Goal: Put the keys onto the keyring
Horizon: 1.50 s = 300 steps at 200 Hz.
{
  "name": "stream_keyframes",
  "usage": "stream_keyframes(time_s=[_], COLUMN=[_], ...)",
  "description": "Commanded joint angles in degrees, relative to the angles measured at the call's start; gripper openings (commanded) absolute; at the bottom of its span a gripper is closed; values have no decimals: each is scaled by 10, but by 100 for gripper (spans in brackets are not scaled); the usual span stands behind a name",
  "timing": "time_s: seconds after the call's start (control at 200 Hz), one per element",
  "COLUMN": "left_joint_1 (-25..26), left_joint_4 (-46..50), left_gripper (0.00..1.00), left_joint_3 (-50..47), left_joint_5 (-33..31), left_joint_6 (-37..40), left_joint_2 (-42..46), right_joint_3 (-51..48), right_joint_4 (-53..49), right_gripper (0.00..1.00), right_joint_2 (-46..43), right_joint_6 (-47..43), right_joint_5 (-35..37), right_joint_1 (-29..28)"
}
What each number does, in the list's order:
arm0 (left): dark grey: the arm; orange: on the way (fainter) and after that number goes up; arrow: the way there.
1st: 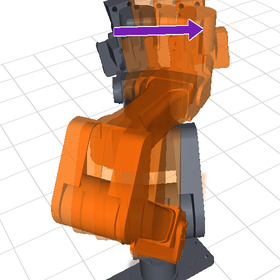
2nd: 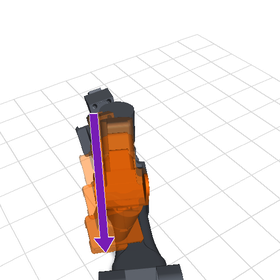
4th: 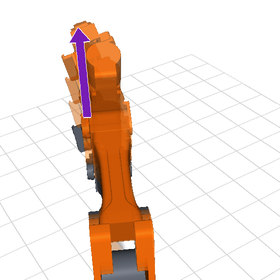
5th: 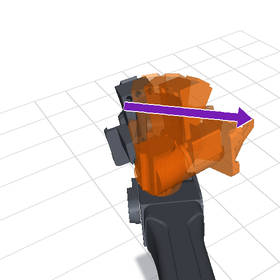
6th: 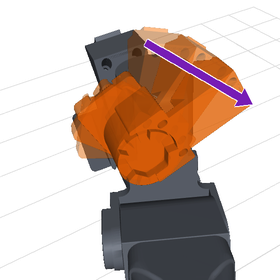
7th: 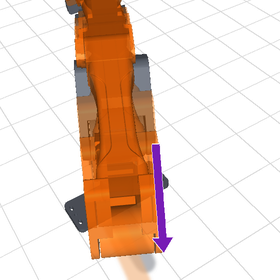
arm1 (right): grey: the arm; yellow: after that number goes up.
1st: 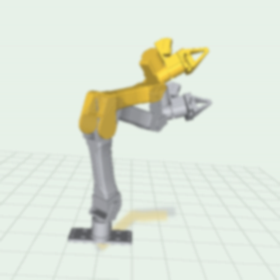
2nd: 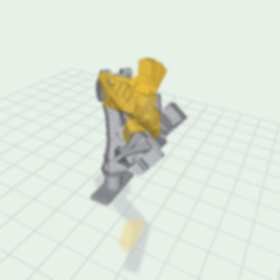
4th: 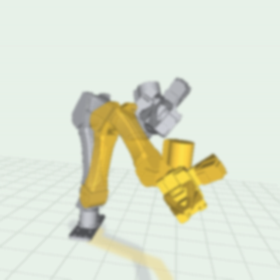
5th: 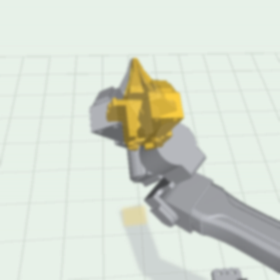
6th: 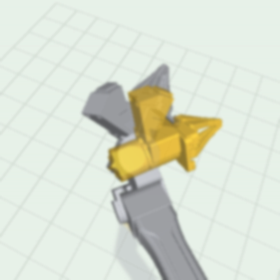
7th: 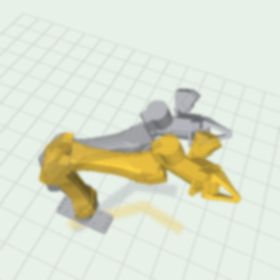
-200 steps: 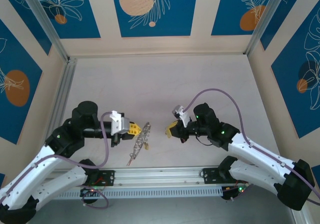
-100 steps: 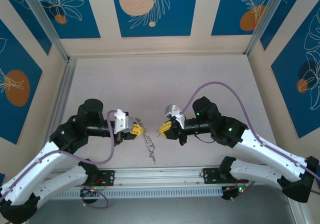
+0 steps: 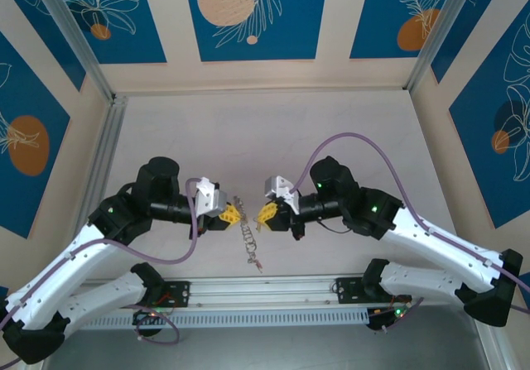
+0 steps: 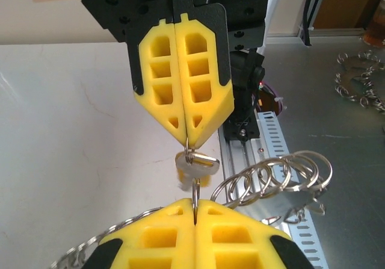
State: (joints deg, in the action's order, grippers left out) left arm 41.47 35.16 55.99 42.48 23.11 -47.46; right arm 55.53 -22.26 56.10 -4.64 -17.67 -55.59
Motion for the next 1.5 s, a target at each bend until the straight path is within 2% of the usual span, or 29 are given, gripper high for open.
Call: stream_keyframes(time_s=[0.0, 0.55, 1.005, 1.496], left_joint_1=[-5, -5, -5, -5], left_joint_4=[-1, -7, -6, -4], left_gripper=[0, 0, 0, 0], left_joint_3=[20, 14, 12, 12], left_joint_5=[27, 30, 31, 31], left_joint_6=[16, 14, 14, 15], left_joint_2=[5, 6, 7, 8], right_joint_3=[27, 33, 29, 27], right_joint_4=[25, 51, 40, 41], right_gripper=[0, 0, 0, 0], right_joint_2=[10, 24, 5, 0], right_joint_6=[-24, -26, -30, -38], right_joint_5=[-21, -36, 8, 25], right_joint_1=[-11, -25, -27, -31])
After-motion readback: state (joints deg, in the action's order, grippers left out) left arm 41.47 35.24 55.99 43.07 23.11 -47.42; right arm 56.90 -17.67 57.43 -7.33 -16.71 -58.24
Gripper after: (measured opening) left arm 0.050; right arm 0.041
